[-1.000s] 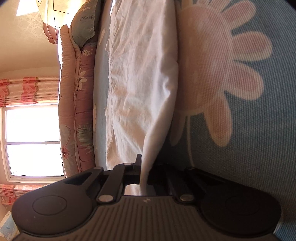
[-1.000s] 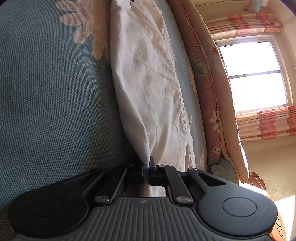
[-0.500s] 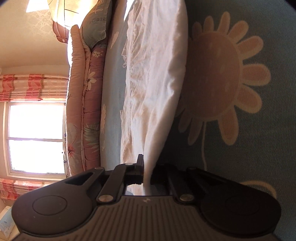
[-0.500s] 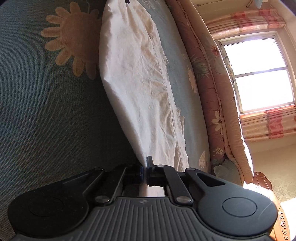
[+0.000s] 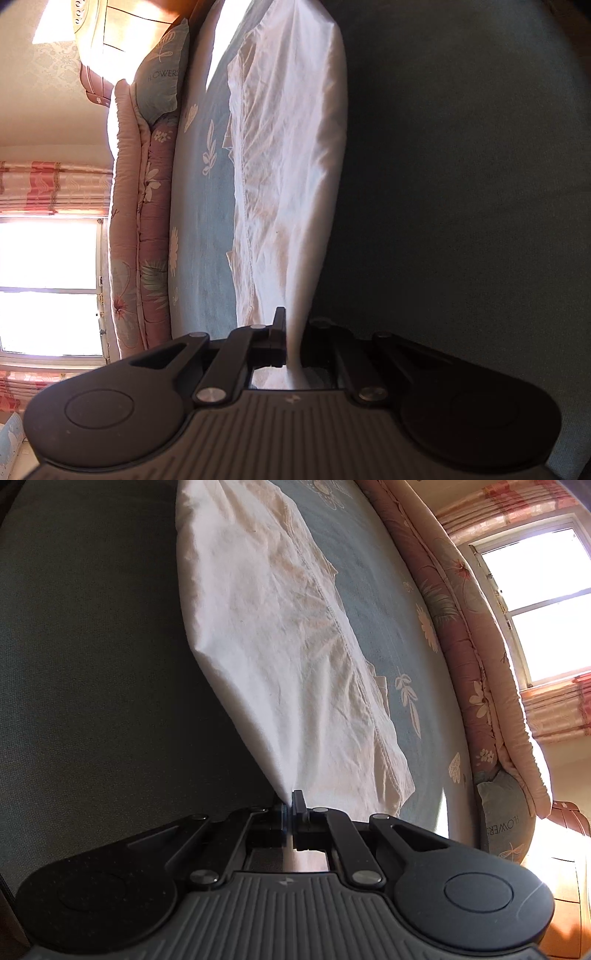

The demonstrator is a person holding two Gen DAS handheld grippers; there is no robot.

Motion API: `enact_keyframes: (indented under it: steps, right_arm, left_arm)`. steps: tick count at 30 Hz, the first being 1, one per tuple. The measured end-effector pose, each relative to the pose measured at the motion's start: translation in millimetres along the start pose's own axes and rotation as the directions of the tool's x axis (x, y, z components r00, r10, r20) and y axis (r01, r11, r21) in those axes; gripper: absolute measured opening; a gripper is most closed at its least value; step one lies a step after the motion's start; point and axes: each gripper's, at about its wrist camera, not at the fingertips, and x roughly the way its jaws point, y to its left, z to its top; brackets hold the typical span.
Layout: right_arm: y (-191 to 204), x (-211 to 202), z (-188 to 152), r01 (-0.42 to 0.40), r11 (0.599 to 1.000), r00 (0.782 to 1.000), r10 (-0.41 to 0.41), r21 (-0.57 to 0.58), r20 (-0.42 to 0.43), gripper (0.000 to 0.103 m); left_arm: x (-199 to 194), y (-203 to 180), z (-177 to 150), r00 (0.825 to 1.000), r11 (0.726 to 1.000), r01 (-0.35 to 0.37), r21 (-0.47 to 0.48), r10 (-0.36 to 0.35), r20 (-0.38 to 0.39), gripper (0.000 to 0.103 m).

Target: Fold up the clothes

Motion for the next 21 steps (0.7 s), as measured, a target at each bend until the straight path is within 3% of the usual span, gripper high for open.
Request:
enact_keyframes:
  steps: [6, 9, 10, 12, 14, 17, 21]
  right_arm:
    - [32.4, -40.2, -20.3, -0.060, 0.998, 0.998, 0.060, 0.015, 0.004, 0.003]
    - [53.2, -42.8, -28.1, -0.016, 0.999, 1.000, 0.015, -0.029, -0.006, 0.004]
    - [55.5, -41.8, -30.3, 0.003, 0.999, 1.000, -0.003, -0.036, -0.006, 0.005]
    - [53.6, -37.8, -34.0, 0.041, 0.999, 0.999, -0.041, -0.035, -0.003, 0.009]
    - [51.5, -34.9, -36.8, 0.096, 0.994, 0.995, -0.096, -0.046, -0.004, 0.021]
    - [43.1, -30.3, -40.3, 0.148, 0.988, 0.989, -0.149, -0.034, -0.009, 0.040]
    - [34.9, -4.1, -42.3, 0.170, 0.985, 0.985, -0.171, -0.036, -0.027, 0.043]
  left_arm:
    - [-43.9, -29.0, 0.0, 0.999, 0.999, 0.034, -0.007, -0.034, 0.009, 0.001]
    - [-50.9, -44.5, -3.5, 1.000, 1.000, 0.030, -0.004, -0.030, -0.006, 0.003]
    - [-52.5, -49.2, -4.8, 1.000, 1.000, 0.026, -0.004, -0.026, -0.011, 0.008]
    - [-54.9, -51.2, -5.5, 1.000, 1.000, 0.019, -0.020, -0.020, -0.018, 0.012]
    - [-53.9, -47.4, -5.2, 1.000, 0.999, -0.002, -0.044, 0.001, -0.025, 0.012]
    - [-48.5, -43.7, -3.0, 0.999, 0.998, -0.013, -0.059, 0.010, -0.045, 0.032]
    - [-34.6, -47.0, 0.4, 0.999, 1.000, 0.000, -0.010, 0.000, -0.049, 0.041]
